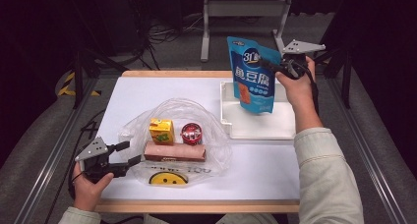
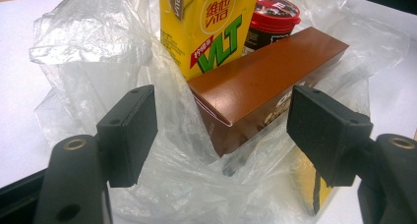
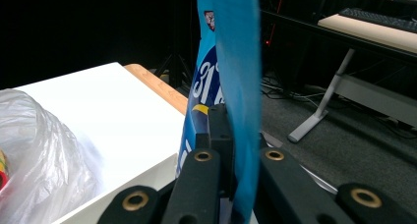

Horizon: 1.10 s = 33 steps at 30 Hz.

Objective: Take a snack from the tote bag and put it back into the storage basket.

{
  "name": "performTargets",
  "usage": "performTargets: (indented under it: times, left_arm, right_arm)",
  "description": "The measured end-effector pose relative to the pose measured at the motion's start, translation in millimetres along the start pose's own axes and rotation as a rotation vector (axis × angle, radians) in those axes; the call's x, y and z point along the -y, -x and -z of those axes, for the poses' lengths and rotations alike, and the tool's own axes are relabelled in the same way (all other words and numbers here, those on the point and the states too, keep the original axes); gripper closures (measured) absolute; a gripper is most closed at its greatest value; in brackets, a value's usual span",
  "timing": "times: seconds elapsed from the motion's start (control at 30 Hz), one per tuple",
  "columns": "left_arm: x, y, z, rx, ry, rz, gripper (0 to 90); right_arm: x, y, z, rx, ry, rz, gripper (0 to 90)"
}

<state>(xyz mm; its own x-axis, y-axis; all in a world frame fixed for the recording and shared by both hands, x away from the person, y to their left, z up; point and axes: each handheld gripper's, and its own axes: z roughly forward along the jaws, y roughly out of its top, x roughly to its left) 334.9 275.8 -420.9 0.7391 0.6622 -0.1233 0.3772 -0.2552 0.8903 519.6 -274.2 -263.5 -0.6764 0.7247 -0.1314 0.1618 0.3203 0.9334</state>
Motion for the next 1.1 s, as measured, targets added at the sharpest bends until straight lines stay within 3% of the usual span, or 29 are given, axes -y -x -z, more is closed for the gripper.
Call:
performTargets:
  times: [1.1]
  left_arm:
    - [-0.2,0.2,0.0,0.003,0.0,-0.004,28.1]
  right_arm:
    - [19.9,2.6,-17.2,0.02,-0.014,-0.012,89.2]
